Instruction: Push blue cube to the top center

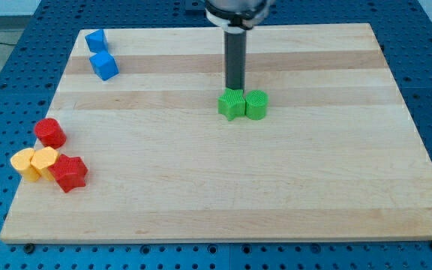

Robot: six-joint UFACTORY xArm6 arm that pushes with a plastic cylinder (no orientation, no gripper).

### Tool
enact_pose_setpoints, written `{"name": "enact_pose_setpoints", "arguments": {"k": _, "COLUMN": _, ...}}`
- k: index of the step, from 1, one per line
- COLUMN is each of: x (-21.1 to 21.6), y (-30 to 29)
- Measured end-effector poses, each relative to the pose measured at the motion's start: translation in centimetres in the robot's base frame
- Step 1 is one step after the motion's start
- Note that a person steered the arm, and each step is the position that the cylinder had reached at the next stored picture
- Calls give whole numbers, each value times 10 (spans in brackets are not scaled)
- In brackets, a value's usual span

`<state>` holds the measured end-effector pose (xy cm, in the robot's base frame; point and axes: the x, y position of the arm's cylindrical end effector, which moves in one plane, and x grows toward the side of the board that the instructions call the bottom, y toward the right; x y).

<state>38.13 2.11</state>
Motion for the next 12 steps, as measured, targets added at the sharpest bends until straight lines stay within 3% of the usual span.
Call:
{"name": "enact_pose_setpoints", "arguments": {"k": 1, "x": -2, "y": -43}}
{"name": "enact_pose_setpoints", "arguments": {"k": 4, "x": -47, "y": -54}}
{"name": "enact_pose_setpoints", "arguments": {"k": 5, "x": -7, "y": -81}}
{"name": "enact_pose_setpoints", "arguments": {"k": 6, "x": 25, "y": -171}}
{"name": "enact_pose_setpoints", "arguments": {"k": 7, "x": 12, "y": -238}}
{"name": "enact_pose_setpoints", "arguments": {"k": 8, "x": -30, "y": -251}}
{"name": "enact_pose_setpoints", "arguments": {"k": 9, "x": -75, "y": -252}}
{"name": "enact_pose_setpoints", "arguments": {"k": 11, "x": -86, "y": -273}}
{"name": "enact_pose_setpoints", "arguments": {"k": 12, "x": -107, "y": -229}}
